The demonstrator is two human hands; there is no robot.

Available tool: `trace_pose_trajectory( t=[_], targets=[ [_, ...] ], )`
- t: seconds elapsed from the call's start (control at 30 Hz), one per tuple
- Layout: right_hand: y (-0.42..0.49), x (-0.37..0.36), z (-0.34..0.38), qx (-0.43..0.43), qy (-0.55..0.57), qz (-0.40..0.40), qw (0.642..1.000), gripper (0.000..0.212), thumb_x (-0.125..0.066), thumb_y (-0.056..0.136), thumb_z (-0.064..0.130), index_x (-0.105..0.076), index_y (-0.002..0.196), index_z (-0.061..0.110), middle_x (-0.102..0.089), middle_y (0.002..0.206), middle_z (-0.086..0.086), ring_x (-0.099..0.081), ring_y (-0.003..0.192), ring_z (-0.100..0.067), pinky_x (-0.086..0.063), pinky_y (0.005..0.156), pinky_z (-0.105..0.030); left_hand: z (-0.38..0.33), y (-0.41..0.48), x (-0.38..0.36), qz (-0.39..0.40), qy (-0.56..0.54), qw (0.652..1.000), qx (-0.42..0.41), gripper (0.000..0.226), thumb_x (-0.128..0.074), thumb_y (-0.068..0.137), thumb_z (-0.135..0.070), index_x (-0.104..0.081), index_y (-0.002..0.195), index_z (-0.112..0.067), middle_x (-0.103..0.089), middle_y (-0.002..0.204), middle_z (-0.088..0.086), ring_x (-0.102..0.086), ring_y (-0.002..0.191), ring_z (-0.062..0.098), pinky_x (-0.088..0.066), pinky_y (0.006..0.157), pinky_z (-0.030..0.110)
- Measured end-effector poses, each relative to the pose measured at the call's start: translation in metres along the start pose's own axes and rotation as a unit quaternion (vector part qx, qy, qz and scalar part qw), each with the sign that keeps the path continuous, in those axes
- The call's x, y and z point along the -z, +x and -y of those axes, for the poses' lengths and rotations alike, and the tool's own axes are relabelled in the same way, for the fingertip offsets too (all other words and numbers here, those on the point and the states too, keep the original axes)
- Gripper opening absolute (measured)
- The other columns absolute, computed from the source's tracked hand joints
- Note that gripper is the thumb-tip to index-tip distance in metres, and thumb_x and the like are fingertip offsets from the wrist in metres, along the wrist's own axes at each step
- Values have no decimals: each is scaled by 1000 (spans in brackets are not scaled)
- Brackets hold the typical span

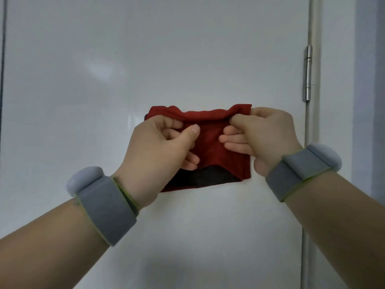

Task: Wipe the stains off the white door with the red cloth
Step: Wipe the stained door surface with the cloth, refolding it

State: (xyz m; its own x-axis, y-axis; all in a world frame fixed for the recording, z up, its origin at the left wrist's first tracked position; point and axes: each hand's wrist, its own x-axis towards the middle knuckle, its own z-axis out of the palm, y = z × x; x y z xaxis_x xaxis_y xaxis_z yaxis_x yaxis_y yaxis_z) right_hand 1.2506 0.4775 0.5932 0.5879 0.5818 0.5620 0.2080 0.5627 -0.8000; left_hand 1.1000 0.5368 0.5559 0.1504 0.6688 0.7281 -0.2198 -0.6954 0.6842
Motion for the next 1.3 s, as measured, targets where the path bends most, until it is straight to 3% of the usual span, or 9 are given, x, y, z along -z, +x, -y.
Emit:
trace_pose_trajectory(
  t=[0.17, 0.2, 0.3, 0.4, 0.57, 0.73, 0.9, 1.1, 1.3],
  targets=[
    [26, -15, 21, 112, -2, -77, 991, 7, -60, 90, 2, -67, 90, 2, -70, 70, -14, -71, 52, -20, -62, 53, -34, -18, 39, 1, -63, 14, 992, -106, 26, -68, 100, -25, -66, 95, 0, -71, 67, 6, -71, 55, 19, -60, 53, 30],
    [32, -17, 24, 152, -28, -97, 983, 9, -61, 89, 6, -68, 95, 3, -71, 70, -12, -71, 54, -20, -63, 58, -38, -14, 49, 4, -77, 129, 968, -200, 20, -68, 99, -25, -66, 96, -5, -70, 71, 2, -71, 60, 19, -60, 58, 34],
    [38, -13, 15, 267, -137, -127, 946, 38, -72, 81, 23, -52, 113, 21, -73, 73, -3, -72, 69, -18, -61, 77, -41, 3, 58, 1, -40, 426, 805, -411, 12, -60, 97, -16, -65, 105, -9, -64, 97, 7, -62, 82, 30, -55, 69, 47],
    [34, -3, -6, 409, -248, -82, 874, 38, -75, 82, 18, -49, 110, 22, -63, 88, 0, -58, 70, -12, -51, 72, -25, 24, 49, -10, -9, 510, 712, -483, 27, -48, 98, -13, -66, 115, -3, -62, 118, 19, -58, 99, 39, -50, 75, 52],
    [46, 10, -34, 567, -418, -62, 707, 16, -60, 97, 12, -68, 108, 5, -56, 110, -13, -55, 93, -26, -51, 74, -37, 53, 33, -11, -47, 562, 644, -516, 43, -42, 99, -8, -61, 136, 2, -59, 142, 23, -58, 125, 43, -42, 100, 51],
    [51, 20, -46, 610, -502, -80, 608, 28, -55, 99, 10, -65, 125, 5, -61, 130, -15, -55, 106, -34, -50, 81, -42, 61, 21, -16, -23, 577, 654, -489, 49, -39, 98, -11, -55, 140, 7, -50, 149, 29, -46, 138, 50, -24, 123, 59],
    [57, 27, -47, 611, -527, -55, 588, 34, -46, 103, 16, -61, 132, 9, -52, 149, -9, -44, 143, -26, -35, 98, -42, 73, 10, -29, 4, 559, 728, -396, 77, -33, 104, -53, -33, 157, 3, -20, 167, 26, -12, 157, 45, -19, 126, 61],
    [63, 43, -40, 616, -592, 34, 519, 50, -33, 108, 23, -39, 151, -2, -30, 163, -18, -22, 154, -30, -26, 123, -50, 73, 29, -20, 7, 582, 675, -454, 75, -31, 105, -53, -27, 160, -2, -17, 168, 25, -12, 157, 44, -20, 125, 61],
    [68, 33, -25, 569, -615, -27, 545, 61, -27, 106, 34, -26, 158, 3, -19, 167, -16, -15, 156, -27, -18, 126, -46, 42, 76, 1, 27, 592, 614, -521, 72, -24, 108, -53, -28, 160, -3, -20, 167, 24, -15, 156, 43, -18, 127, 58]
  ],
)
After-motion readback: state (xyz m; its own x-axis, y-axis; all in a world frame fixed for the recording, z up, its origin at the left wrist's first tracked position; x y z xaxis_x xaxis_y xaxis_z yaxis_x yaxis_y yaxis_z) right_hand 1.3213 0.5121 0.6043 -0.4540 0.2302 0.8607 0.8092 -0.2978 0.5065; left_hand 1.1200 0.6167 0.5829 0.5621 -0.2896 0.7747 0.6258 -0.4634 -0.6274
